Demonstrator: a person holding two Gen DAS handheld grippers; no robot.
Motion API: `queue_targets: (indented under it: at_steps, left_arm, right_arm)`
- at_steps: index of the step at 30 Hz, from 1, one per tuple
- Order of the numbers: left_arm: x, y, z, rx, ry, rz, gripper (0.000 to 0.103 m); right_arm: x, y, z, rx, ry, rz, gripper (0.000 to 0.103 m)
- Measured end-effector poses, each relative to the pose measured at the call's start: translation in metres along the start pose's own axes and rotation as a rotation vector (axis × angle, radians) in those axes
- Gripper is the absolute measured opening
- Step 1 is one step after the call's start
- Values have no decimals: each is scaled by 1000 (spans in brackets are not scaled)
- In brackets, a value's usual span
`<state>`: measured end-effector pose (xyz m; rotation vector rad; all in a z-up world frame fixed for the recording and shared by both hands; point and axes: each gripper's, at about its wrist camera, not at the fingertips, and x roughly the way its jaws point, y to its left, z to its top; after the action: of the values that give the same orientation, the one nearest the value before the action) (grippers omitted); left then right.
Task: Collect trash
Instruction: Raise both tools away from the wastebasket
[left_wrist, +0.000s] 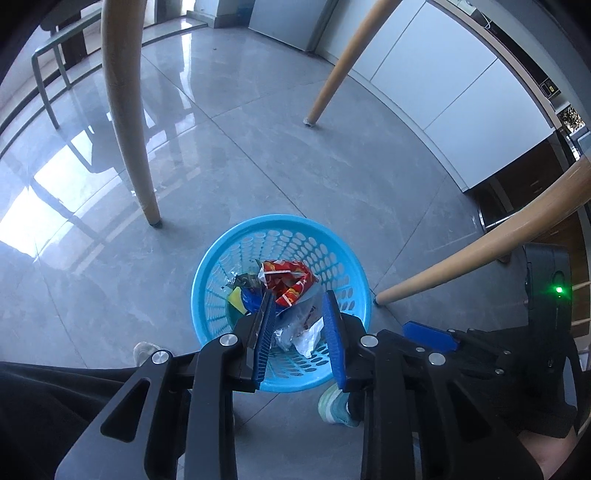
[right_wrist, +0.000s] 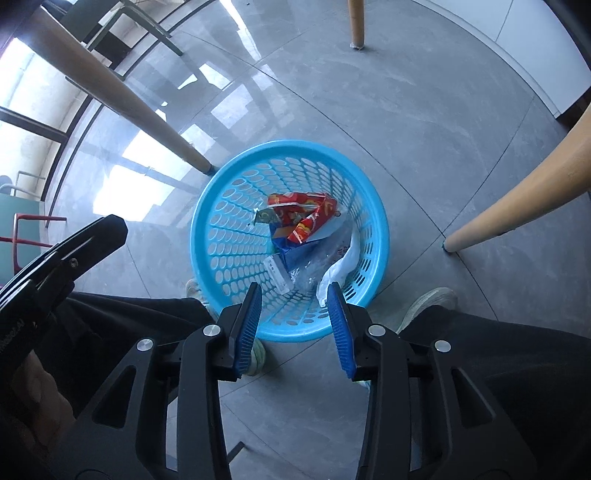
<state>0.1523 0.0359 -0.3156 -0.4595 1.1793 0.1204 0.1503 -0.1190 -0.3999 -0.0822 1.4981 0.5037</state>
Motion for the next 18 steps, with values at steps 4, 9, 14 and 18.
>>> queue_targets:
  at_steps: [4, 9, 14, 18]
  left_arm:
    - [-13, 0, -7, 3, 38, 16, 31]
    - [-47, 3, -21, 7, 29, -5, 51]
    - [-80, 7, -41, 41, -11, 12, 69]
    - [-90, 7, -60, 107, -23, 67, 77]
  right_arm:
    - [-25, 0, -13, 19, -17, 44, 37]
    - [-65, 10, -37, -49, -64, 81, 55]
    - [-102, 16, -63, -117, -116, 75, 71]
    - [-123, 17, -77, -146, -142, 101, 75]
